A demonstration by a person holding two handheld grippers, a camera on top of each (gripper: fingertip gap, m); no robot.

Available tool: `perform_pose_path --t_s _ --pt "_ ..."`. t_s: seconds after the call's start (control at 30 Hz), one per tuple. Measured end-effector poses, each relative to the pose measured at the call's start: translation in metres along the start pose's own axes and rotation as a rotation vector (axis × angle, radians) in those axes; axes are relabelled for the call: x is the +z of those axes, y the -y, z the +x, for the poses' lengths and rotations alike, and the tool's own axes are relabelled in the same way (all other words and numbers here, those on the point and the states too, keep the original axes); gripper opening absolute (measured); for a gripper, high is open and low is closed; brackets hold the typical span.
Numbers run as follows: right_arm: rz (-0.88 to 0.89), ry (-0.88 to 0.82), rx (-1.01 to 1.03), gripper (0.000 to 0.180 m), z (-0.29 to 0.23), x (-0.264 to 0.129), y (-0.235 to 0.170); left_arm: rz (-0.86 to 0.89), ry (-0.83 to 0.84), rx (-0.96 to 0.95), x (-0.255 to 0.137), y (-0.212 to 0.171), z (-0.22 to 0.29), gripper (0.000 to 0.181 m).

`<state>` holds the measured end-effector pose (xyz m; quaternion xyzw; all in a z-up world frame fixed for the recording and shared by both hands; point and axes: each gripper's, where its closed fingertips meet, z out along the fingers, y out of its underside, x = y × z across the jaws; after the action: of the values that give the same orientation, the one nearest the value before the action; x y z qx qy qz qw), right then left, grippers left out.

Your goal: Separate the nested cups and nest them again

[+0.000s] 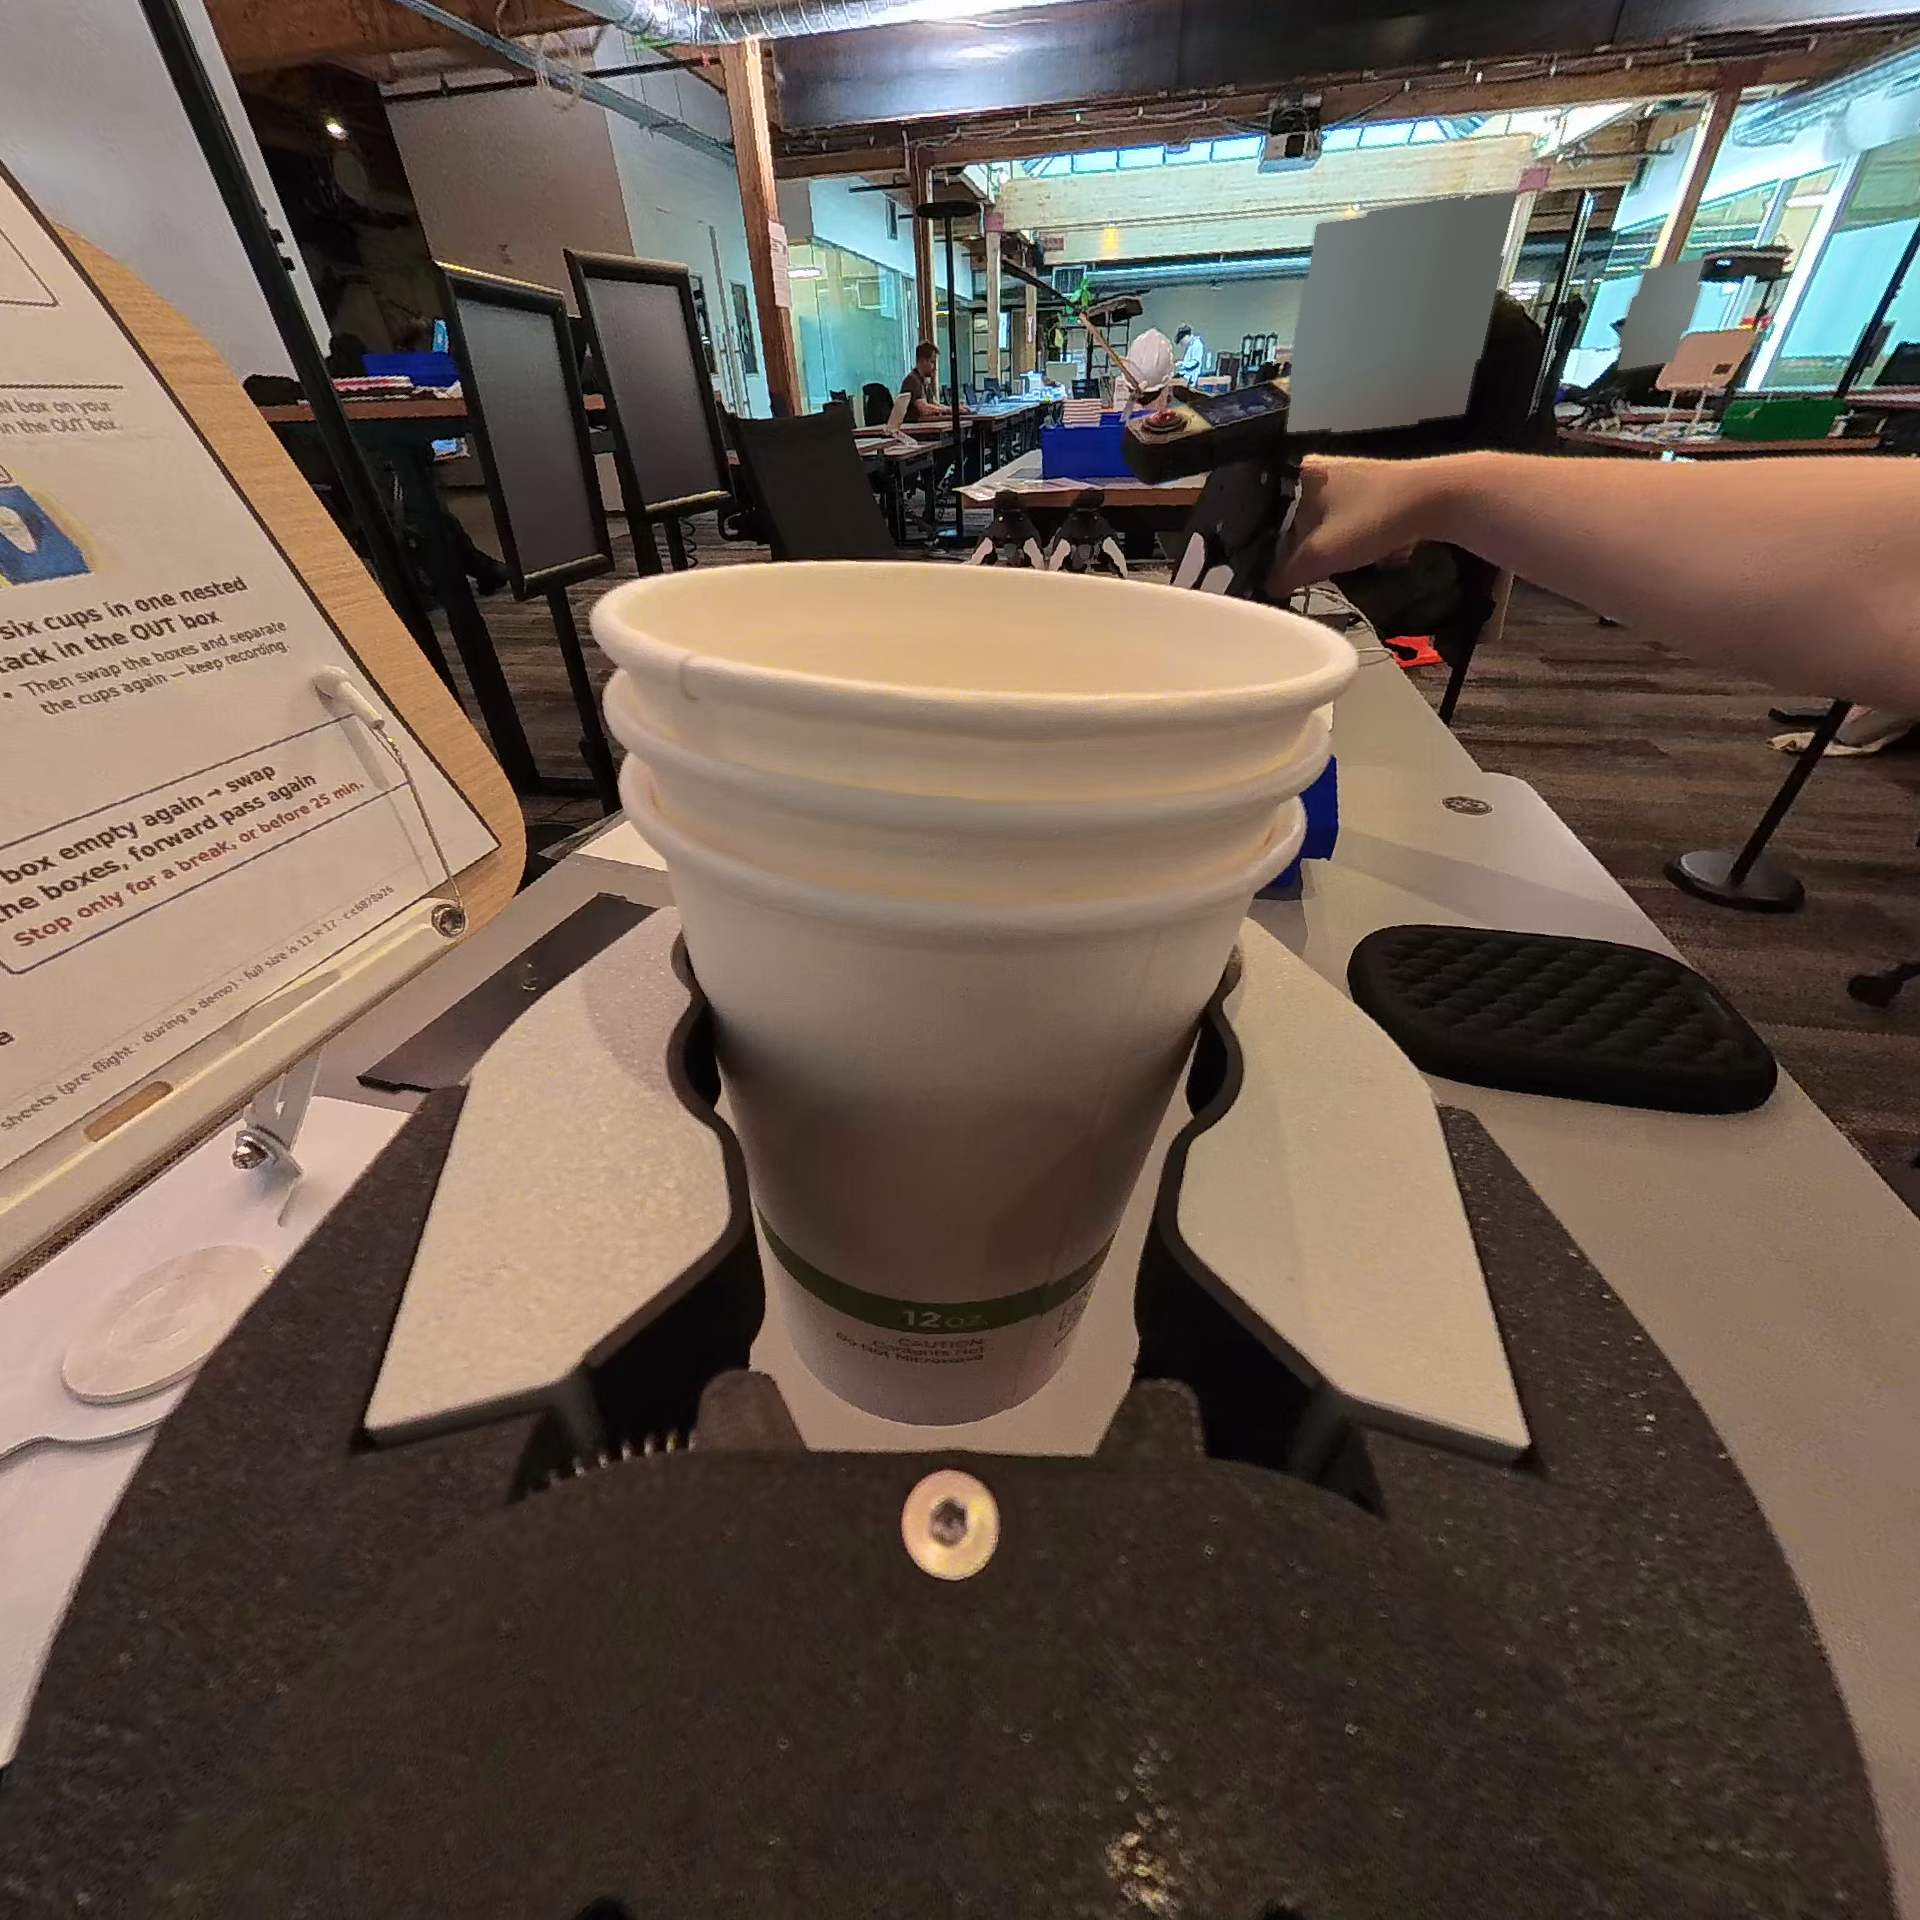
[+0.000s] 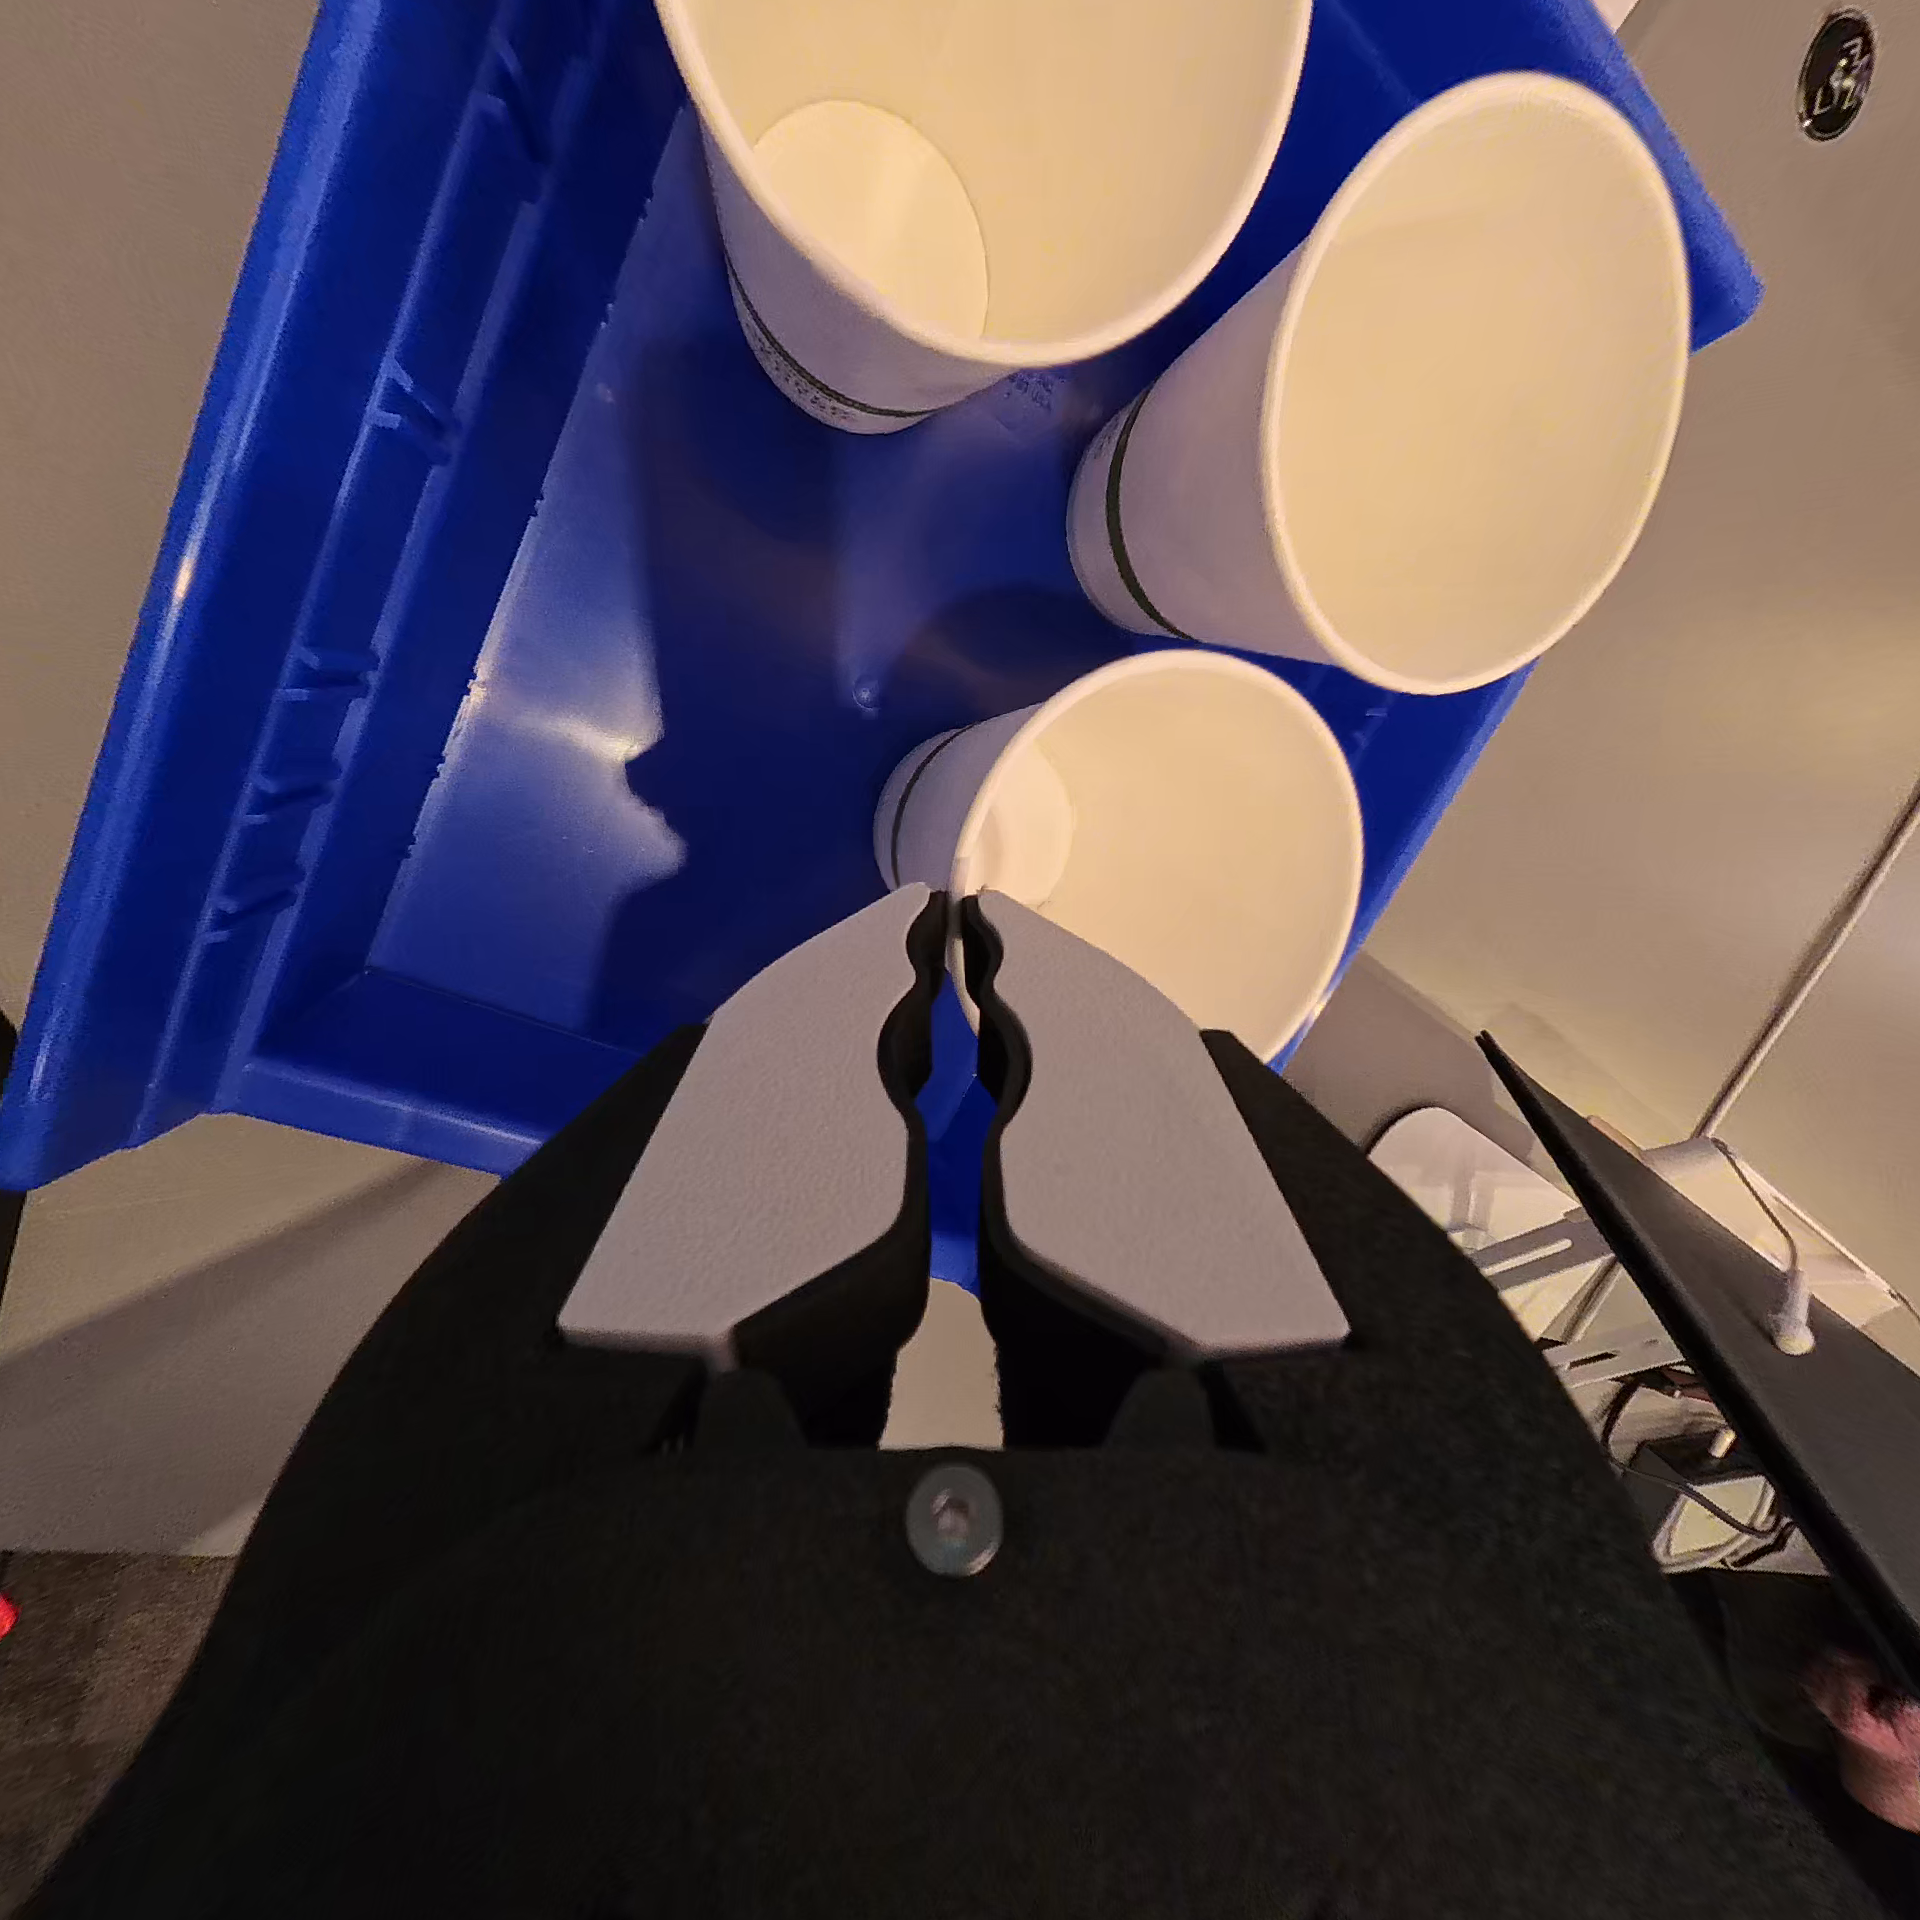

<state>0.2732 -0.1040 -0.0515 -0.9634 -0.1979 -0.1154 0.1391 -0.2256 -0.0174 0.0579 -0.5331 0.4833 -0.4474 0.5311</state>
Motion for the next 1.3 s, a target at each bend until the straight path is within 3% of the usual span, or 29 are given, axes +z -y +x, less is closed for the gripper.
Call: perform_pose_path --t_s 0.33,0.43,0.53,0.63,0.7,0.8,0.9,1.0,1.13,1.3 --pt "0.009 -0.008 0.028 0.003 0.004 0.004 -0.004 -0.009 -0.007 0.002 0.001 -0.001 0.002 0.090" --pt "0.015 -0.024 0.037 0.024 0.006 0.001 -0.005 -0.006 -0.009 0.003 0.001 0.000 0.003 0.090" --pt "0.105 -0.055 0.003 0.028 0.004 -0.026 0.016 0.004 -0.014 0.002 0.001 0.003 0.004 0.090" --pt "0.249 -0.123 -0.117 0.027 -0.011 -0.089 0.069 0.005 -0.019 0.007 0.002 0.005 0.006 0.090" --pt "0.379 -0.055 -0.239 0.027 -0.057 -0.141 0.118 0.003 -0.021 0.009 0.003 0.004 0.007 0.090" --pt "0.546 0.177 -0.469 0.028 -0.165 -0.212 0.183 -0.002 -0.020 0.010 0.003 0.003 0.007 0.090" --pt "0.584 0.289 -0.727 0.020 -0.259 -0.249 0.219 -0.013 -0.019 0.008 0.004 0.001 0.007 0.090" --pt "0.551 0.255 -0.883 0.010 -0.316 -0.255 0.246 -0.043 -0.002 0.018 0.004 -0.005 0.004 0.090" --pt "0.525 0.273 -0.988 0.012 -0.372 -0.250 0.268 -0.055 0.000 0.008 0.005 -0.009 0.003 0.090" --pt "0.421 0.262 -1.078 0.016 -0.401 -0.226 0.275 -0.066 -0.004 0.016 0.007 -0.011 0.004 0.089"
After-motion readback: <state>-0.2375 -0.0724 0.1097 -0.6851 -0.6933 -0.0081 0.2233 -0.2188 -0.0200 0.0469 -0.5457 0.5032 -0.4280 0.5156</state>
